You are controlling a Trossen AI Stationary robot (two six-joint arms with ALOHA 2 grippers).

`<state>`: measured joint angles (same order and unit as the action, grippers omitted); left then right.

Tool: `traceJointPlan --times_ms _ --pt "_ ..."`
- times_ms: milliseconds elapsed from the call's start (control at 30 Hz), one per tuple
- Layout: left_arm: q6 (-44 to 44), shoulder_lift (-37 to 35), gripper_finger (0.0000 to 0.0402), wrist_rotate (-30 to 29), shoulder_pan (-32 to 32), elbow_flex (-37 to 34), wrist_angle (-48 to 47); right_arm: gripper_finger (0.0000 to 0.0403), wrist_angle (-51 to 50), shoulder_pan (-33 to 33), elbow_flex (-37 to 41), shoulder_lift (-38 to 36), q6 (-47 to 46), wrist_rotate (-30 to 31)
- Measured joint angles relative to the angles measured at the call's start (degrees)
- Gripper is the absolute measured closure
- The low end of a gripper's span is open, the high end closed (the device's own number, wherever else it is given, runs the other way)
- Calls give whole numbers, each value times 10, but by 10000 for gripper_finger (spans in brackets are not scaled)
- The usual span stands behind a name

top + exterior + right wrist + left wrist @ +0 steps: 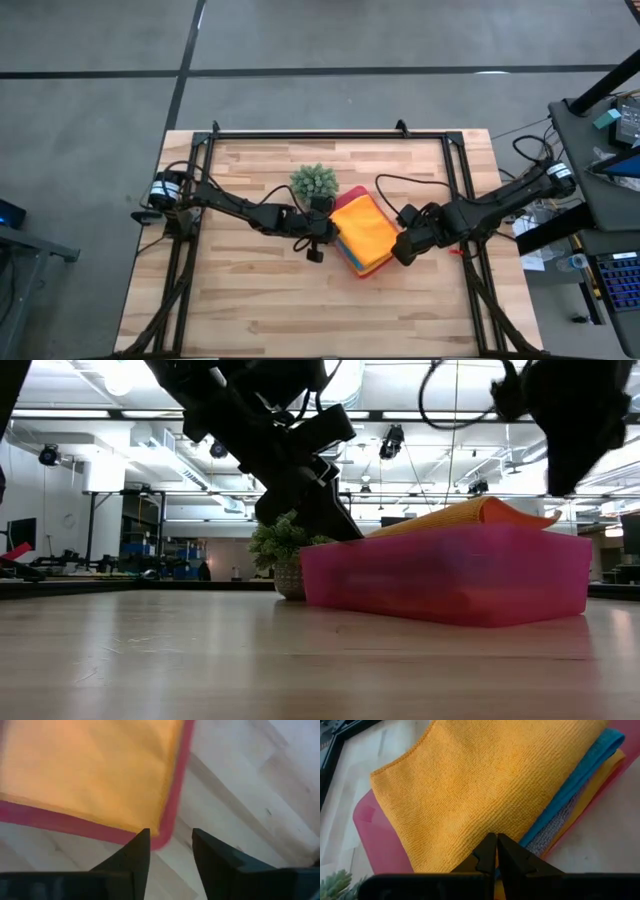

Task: Fold microfiber towels
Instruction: Put the orange microfiber cloth into the pink bin

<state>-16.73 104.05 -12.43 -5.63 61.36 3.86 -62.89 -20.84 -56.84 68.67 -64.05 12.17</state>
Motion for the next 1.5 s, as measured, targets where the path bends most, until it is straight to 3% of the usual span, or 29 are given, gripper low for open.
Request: traceJointPlan --times_ms 233,533,667,900,1133,1500 --pt "1 -17 398 1 -5 0 -2 274 75 0 -39 1 95 61" --pt "1 -24 398 1 -2 1 0 352 363 0 12 11 285 58" --pt "1 -24 398 1 4 1 3 387 434 0 37 34 349 55" --pt "0 -18 398 0 11 1 16 394 499 1 50 109 460 51" --pt "0 3 398 0 15 1 16 394 504 15 50 163 476 -15" --pt "14 16 398 -2 28 1 13 394 525 14 53 180 455 -47"
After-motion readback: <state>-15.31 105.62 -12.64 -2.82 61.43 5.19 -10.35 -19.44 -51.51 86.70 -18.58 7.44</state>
